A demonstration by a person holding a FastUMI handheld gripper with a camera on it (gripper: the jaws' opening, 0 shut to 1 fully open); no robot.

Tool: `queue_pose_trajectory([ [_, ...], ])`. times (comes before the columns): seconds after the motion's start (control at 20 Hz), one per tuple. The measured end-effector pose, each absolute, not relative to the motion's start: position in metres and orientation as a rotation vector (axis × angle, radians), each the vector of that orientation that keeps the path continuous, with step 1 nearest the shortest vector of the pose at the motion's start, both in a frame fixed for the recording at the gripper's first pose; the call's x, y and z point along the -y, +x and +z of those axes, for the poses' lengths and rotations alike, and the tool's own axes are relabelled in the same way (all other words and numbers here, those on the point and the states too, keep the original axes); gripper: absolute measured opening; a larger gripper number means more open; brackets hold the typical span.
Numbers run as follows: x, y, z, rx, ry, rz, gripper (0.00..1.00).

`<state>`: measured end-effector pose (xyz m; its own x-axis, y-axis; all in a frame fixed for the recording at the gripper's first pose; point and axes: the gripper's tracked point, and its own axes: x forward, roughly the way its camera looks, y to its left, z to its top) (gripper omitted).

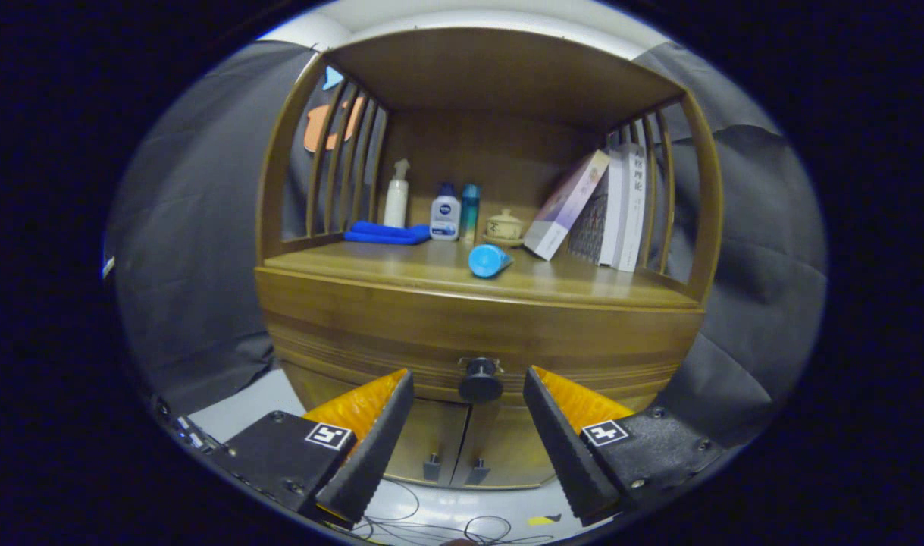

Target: Pull open the drawer, take out the items inside it, and place them on the countertop above the cabinet.

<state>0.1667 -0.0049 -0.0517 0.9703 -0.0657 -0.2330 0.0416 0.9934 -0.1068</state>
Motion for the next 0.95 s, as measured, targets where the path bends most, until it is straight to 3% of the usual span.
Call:
queue_pose_trajectory([
  [0.5, 0.023, 0.042, 0.034, -0.099, -0.064, -0.018, 0.98],
  [0.95, 0.037, -0.037, 0.055, 0.016, -0.039, 0.021, 0.98],
])
